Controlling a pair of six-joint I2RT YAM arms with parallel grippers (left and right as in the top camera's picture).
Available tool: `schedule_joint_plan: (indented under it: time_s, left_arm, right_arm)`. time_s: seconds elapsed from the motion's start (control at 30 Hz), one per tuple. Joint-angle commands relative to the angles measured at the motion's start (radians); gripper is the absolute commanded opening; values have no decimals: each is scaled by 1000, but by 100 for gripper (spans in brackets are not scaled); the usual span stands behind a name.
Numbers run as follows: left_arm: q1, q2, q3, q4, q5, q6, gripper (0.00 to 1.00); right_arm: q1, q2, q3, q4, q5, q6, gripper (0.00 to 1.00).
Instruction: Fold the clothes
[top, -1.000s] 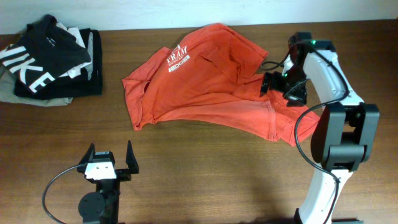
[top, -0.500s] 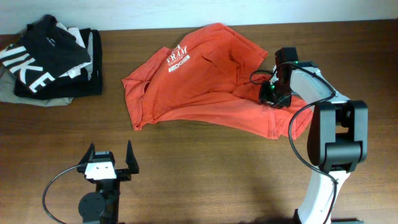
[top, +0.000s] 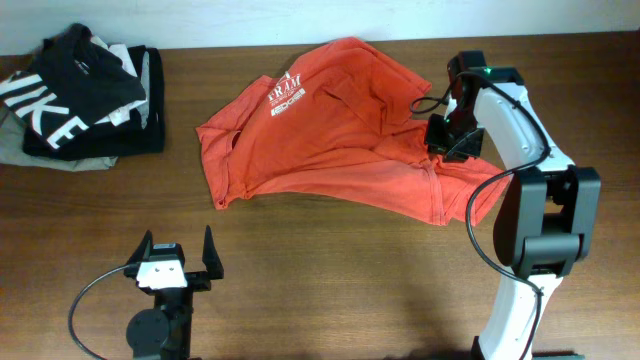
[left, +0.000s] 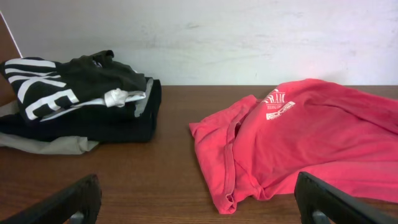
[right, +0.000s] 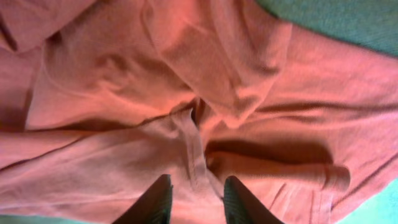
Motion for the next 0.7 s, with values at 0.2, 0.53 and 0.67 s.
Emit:
schedule_joint_plan:
  time_s: [0.2, 0.53, 0.67]
  left_arm:
    - [4, -6, -5, -2, 2, 12, 99]
    - [4, -6, -5, -2, 2, 12, 99]
    - [4, -6, -5, -2, 2, 12, 99]
  right_arm:
    - [10, 0, -200, 180, -3, 0, 31]
    - [10, -19, -141, 159, 54, 1, 4]
    - [11, -39, -141, 138, 57, 24, 4]
